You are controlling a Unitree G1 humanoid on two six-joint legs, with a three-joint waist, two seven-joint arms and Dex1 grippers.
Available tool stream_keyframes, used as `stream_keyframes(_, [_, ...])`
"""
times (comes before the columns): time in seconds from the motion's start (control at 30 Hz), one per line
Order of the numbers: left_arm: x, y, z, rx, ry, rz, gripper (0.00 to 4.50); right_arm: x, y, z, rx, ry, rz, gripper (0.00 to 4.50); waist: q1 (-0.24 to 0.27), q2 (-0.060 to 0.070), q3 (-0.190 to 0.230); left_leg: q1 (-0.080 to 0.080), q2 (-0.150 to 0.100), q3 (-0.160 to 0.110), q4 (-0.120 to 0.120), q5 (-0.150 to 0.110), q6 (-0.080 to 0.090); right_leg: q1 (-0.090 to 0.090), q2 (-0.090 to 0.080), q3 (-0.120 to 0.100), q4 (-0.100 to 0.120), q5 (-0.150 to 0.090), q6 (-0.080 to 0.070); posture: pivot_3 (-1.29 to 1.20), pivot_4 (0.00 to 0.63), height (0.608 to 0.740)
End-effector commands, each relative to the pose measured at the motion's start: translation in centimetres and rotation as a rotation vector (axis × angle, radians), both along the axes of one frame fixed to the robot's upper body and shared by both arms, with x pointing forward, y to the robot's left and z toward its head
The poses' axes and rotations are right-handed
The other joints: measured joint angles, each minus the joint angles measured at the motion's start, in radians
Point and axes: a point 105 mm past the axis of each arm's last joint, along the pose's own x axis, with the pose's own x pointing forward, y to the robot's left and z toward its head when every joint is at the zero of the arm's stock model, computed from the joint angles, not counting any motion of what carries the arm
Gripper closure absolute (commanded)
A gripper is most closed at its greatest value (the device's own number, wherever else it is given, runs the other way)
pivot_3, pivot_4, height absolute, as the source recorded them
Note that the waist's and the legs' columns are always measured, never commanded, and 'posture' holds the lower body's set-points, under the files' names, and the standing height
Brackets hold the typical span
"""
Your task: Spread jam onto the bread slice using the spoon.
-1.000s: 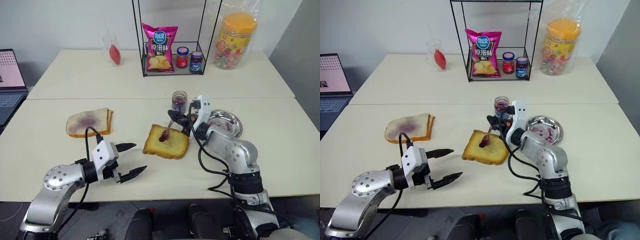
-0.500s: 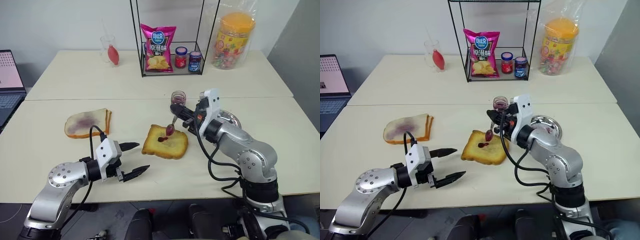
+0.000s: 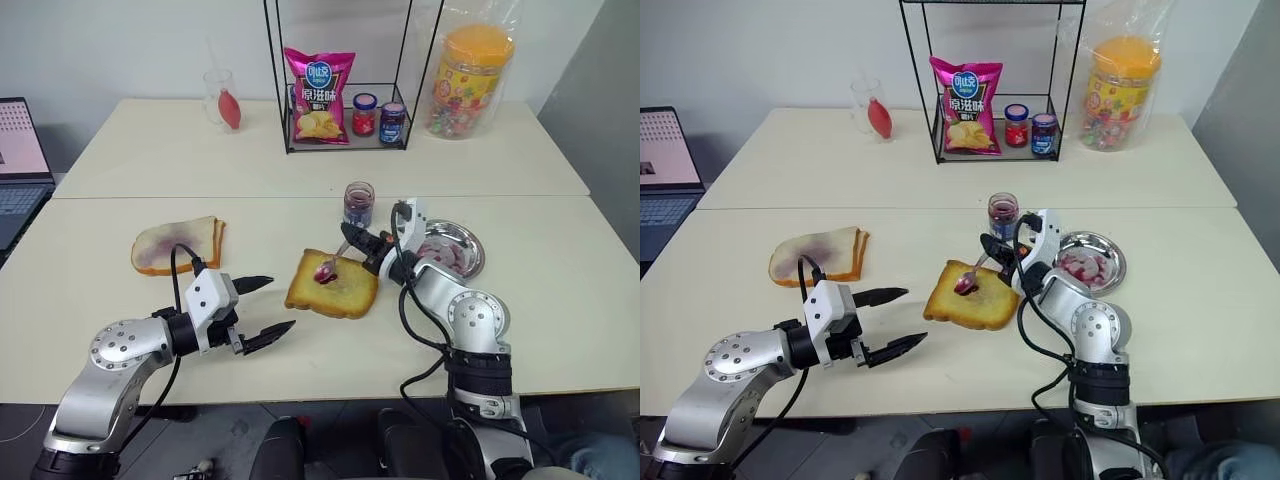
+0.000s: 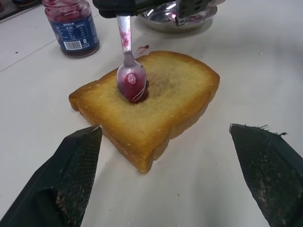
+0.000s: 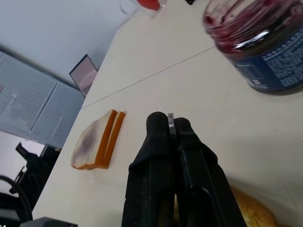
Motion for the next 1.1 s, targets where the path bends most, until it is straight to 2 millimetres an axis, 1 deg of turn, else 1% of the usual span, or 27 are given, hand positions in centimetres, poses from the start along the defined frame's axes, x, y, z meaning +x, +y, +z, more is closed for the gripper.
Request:
stream_keyframes(0.03, [0.0,-0.2,0.9,-0.004,-0.038,-0.01,0.0,0.3,-1.6,0.2,0.022,0.003,-0.035,4.41,0.0,0.0,0.0,0.0,0.0,0.0,0.0,0.0,0.0,0.0,0.0,0.0,0.0,0.0,0.0,0.0,0.15,0.74])
stream_keyframes(0.13, [0.1,-0.3,0.9,-0.001,-0.038,-0.018,0.0,-0.2,-3.0,-0.8,-0.014,0.03,-0.039,4.41,0.001,0.0,0.0,0.0,0.0,0.0,0.0,0.0,0.0,0.0,0.0,0.0,0.0,0.0,0.0,0.0,0.15,0.74])
stream_keyframes(0.27, [0.2,-0.4,1.0,-0.004,-0.04,-0.022,0.0,-1.4,-3.9,-0.5,-0.024,0.028,-0.018,4.41,0.001,0.0,0.0,0.0,0.0,0.0,0.0,0.0,0.0,0.0,0.0,0.0,0.0,-0.001,0.001,0.0,0.15,0.74])
stream_keyframes(0.33, [0.2,-0.5,1.0,-0.003,-0.04,-0.026,0.0,-1.8,-4.4,0.2,-0.043,0.0,-0.01,4.41,0.001,0.0,0.0,0.0,0.0,0.0,0.0,0.0,0.0,0.0,0.0,0.0,0.0,-0.001,0.001,0.0,0.15,0.74])
stream_keyframes(0.4, [0.3,-0.4,0.9,-0.002,-0.04,-0.027,0.0,-2.1,-4.9,1.5,-0.042,-0.041,-0.004,4.41,0.001,0.0,0.0,0.0,0.0,0.0,0.0,0.0,0.0,0.0,0.0,0.0,0.0,-0.001,0.002,0.0,0.15,0.74])
stream_keyframes(0.47, [0.3,-0.4,0.9,-0.002,-0.04,-0.028,0.0,-2.3,-5.0,3.0,-0.022,-0.083,0.008,4.41,0.001,0.0,0.0,0.0,0.0,0.0,0.0,0.0,0.0,0.0,0.0,0.001,0.0,-0.001,0.002,0.0,0.15,0.74])
stream_keyframes(0.53, [0.3,-0.4,0.9,-0.002,-0.04,-0.029,0.0,-2.4,-4.9,4.0,0.005,-0.105,0.016,4.41,0.001,0.0,0.0,0.0,0.0,0.0,0.0,0.0,0.0,0.0,0.0,0.0,0.0,-0.001,0.002,0.0,0.15,0.74])
stream_keyframes(0.67, [0.3,-0.3,0.7,-0.001,-0.039,-0.029,0.0,-2.2,-4.1,4.6,0.054,-0.095,0.019,4.41,-0.002,0.0,0.0,0.0,0.001,0.0,0.0,0.0,0.0,0.0,0.001,0.001,0.0,-0.001,0.002,0.0,0.15,0.74])
stream_keyframes(0.77, [0.3,-0.4,0.7,-0.002,-0.04,-0.032,0.0,-1.6,-2.1,3.5,0.101,-0.03,0.024,4.41,-0.002,0.0,0.0,0.0,0.002,0.0,0.0,0.0,0.0,0.0,0.003,0.0,0.0,-0.001,0.002,0.0,0.15,0.74])
stream_keyframes(0.83, [0.3,-0.5,0.6,-0.002,-0.041,-0.034,0.0,-1.2,-1.4,3.0,0.114,-0.006,0.019,4.41,-0.003,0.0,0.0,0.0,0.005,0.001,0.0,0.0,0.0,0.0,0.005,0.001,0.0,-0.001,0.001,0.0,0.15,0.74])
stream_keyframes(0.93, [0.3,-0.6,0.6,-0.001,-0.044,-0.036,0.0,-0.8,-0.9,2.1,0.111,0.022,0.012,4.41,-0.003,0.0,0.0,0.0,0.009,0.001,0.0,0.0,0.0,-0.001,0.01,0.001,0.0,0.0,-0.001,0.0,0.15,0.74])
stream_keyframes(1.03, [0.2,-0.7,0.6,0.001,-0.044,-0.041,0.0,-0.9,-0.5,1.5,0.098,0.037,0.022,4.41,0.0,0.0,0.0,0.0,0.011,0.0,0.0,0.0,0.0,-0.001,0.012,0.0,0.0,0.0,-0.002,0.0,0.15,0.74])
stream_keyframes(1.1, [0.2,-0.8,0.6,0.002,-0.043,-0.045,0.0,-0.9,-0.8,0.9,0.069,0.052,0.015,4.41,-0.001,0.0,0.0,0.0,0.011,0.0,0.0,0.0,0.0,-0.001,0.012,0.0,0.0,0.0,-0.002,0.0,0.15,0.74])
